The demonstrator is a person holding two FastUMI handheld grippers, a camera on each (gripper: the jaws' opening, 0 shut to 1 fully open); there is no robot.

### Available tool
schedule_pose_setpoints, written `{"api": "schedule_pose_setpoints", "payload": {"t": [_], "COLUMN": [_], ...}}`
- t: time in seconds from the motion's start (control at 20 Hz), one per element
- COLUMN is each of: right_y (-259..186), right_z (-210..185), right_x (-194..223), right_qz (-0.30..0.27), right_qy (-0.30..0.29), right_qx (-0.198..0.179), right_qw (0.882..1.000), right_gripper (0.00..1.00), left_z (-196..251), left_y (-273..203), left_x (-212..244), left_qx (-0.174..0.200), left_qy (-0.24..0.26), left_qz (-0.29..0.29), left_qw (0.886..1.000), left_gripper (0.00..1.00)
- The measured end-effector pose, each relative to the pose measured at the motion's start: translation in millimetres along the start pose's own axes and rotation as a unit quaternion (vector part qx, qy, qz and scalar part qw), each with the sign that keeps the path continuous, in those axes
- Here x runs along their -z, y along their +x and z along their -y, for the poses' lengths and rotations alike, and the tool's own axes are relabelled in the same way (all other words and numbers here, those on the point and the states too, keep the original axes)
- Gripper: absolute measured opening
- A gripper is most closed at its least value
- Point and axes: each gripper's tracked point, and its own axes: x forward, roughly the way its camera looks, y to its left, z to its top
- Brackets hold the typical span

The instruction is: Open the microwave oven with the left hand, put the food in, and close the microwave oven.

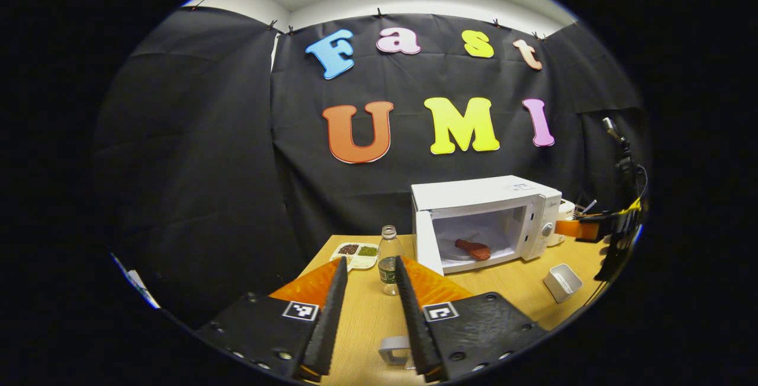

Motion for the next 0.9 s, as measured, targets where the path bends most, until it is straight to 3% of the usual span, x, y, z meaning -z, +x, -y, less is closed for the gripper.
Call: {"api": "schedule_pose_setpoints", "payload": {"t": [0.05, 0.1, 0.15, 0.2, 0.5, 0.55, 0.6, 0.65, 0.7, 0.8, 0.9], "right_y": [-20, -42, -62, -81, -183, -197, -212, -226, -239, -261, -276], "right_z": [18, 34, 46, 58, 126, 136, 146, 153, 162, 185, 198], "right_x": [-3, -9, -13, -14, -13, -15, -16, -14, -12, -13, -15], "right_qz": [-0.005, 0.0, 0.001, 0.0, -0.003, 0.006, 0.01, 0.01, 0.01, 0.016, 0.021], "right_qy": [-0.002, 0.002, 0.008, 0.011, 0.039, 0.039, 0.034, 0.034, 0.038, 0.042, 0.056], "right_qx": [0.012, 0.022, 0.029, 0.037, 0.058, 0.061, 0.064, 0.062, 0.061, 0.077, 0.09], "right_qw": [1.0, 1.0, 1.0, 0.999, 0.998, 0.997, 0.997, 0.997, 0.997, 0.996, 0.994], "right_gripper": [1.0, 1.0, 0.9, 1.0, 1.0, 0.91, 1.0, 1.0, 1.0, 1.0, 1.0], "left_z": [-18, -31, -30, -28, -10, -3, 7, 16, 27, 49, 82], "left_y": [2, 3, 5, 4, -8, -9, -10, -13, -15, -20, -24], "left_x": [9, 20, 31, 43, 83, 85, 91, 98, 103, 108, 120], "left_qx": [-0.026, -0.044, -0.035, -0.033, -0.041, -0.034, -0.024, -0.021, -0.013, -0.004, 0.026], "left_qy": [-0.011, -0.02, -0.025, -0.028, 0.003, 0.007, 0.007, 0.016, 0.026, 0.052, 0.045], "left_qz": [-0.003, -0.008, -0.013, -0.019, -0.038, -0.04, -0.051, -0.057, -0.062, -0.064, -0.081], "left_qw": [1.0, 0.999, 0.999, 0.999, 0.998, 0.999, 0.998, 0.998, 0.998, 0.997, 0.995], "left_gripper": [0.16, 0.02, 0.0, 0.0, 0.0, 0.0, 0.0, 0.1, 0.0, 0.0, 0.0]}}
